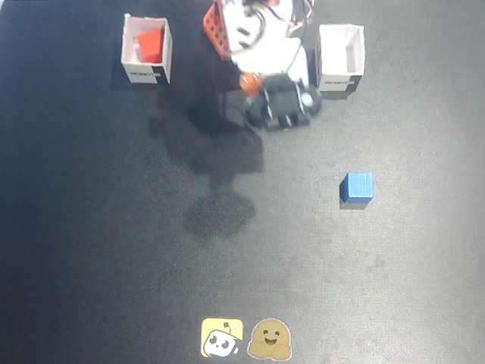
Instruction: Put the red cube in the right box and the blue cube in the left box.
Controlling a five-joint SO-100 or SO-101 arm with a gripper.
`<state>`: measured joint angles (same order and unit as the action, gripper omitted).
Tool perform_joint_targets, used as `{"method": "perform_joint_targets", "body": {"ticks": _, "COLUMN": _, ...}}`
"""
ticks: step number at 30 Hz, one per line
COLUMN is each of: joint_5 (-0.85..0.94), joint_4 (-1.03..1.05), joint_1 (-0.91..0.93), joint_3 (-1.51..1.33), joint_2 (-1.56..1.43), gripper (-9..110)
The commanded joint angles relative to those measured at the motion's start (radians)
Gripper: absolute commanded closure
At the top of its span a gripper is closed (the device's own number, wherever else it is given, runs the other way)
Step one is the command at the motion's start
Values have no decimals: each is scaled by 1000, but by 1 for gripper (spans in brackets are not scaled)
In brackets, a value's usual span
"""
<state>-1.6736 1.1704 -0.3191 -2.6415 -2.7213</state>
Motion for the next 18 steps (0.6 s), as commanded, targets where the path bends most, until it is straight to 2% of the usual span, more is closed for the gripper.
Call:
{"method": "perform_joint_targets", "body": {"ticks": 1, "joint_5": -87, "joint_4": -66, "joint_1": -64, "joint_3": 80, "joint_2": 94, "gripper": 101}}
{"method": "perform_joint_targets", "body": {"ticks": 7, "joint_5": -210, "joint_4": -190, "joint_1": -146, "joint_3": 104, "joint_2": 232, "gripper": 101}}
{"method": "perform_joint_targets", "body": {"ticks": 13, "joint_5": -307, "joint_4": -216, "joint_1": -196, "joint_3": 236, "joint_2": 436, "gripper": 101}}
{"method": "perform_joint_targets", "body": {"ticks": 18, "joint_5": -364, "joint_4": -334, "joint_1": -232, "joint_3": 239, "joint_2": 529, "gripper": 96}}
